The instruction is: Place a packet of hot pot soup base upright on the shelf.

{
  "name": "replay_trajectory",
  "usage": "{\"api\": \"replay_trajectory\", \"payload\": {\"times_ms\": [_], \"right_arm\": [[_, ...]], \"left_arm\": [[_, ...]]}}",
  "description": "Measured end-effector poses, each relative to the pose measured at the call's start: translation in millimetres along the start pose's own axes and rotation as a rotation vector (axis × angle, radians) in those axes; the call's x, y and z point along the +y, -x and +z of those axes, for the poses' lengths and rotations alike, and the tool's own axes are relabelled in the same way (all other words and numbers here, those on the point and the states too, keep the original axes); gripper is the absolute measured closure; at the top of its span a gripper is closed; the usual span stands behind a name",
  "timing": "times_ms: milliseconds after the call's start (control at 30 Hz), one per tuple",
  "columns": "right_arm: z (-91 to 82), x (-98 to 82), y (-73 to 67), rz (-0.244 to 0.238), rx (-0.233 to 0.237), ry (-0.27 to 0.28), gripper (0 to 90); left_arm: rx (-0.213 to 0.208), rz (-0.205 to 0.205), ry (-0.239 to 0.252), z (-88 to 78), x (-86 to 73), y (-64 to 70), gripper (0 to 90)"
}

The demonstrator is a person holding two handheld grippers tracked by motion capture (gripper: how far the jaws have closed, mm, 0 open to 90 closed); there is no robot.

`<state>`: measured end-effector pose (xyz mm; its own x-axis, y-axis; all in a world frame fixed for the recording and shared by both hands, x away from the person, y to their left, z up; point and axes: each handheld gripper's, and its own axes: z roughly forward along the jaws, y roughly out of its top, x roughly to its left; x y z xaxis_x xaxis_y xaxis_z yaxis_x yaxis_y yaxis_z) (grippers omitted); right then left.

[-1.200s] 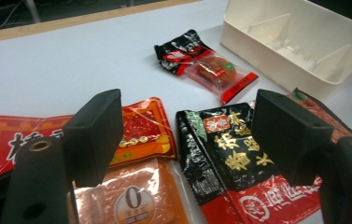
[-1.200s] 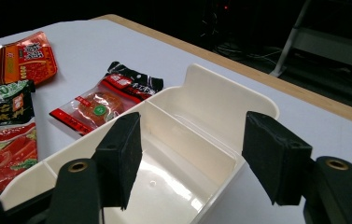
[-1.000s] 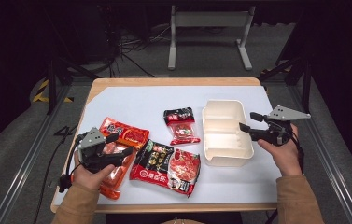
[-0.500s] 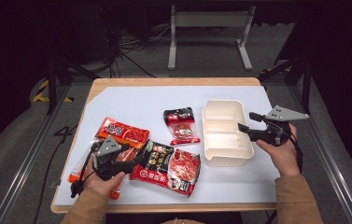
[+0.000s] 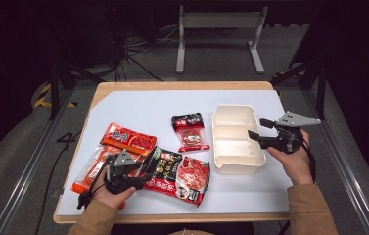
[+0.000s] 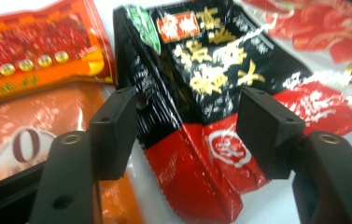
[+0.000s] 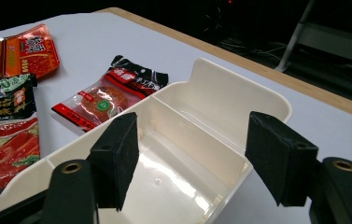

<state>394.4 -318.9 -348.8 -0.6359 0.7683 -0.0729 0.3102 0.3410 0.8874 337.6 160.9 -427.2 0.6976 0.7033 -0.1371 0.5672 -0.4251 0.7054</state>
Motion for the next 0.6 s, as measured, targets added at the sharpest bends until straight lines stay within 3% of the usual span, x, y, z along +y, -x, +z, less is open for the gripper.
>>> {"api": "replay_trajectory", "payload": {"times_ms": [333, 433, 600], "right_arm": [[2.4, 0.2, -1.5, -0.005, 0.002, -0.009, 34.9], [3.6, -0.1, -1.8, -0.018, -0.004, -0.014, 35.0], [5.5, -0.7, -2.8, -0.02, -0.002, -0.023, 35.0]], "left_arm": [[-0.007, 0.006, -0.069, 10.2, -2.9, -0.8, 37.8], [-0.079, -0.038, -0.099, 13.5, -2.2, -6.1, 36.8], [-0.072, -0.028, -0.101, 13.4, -2.5, -4.7, 41.4]]}}
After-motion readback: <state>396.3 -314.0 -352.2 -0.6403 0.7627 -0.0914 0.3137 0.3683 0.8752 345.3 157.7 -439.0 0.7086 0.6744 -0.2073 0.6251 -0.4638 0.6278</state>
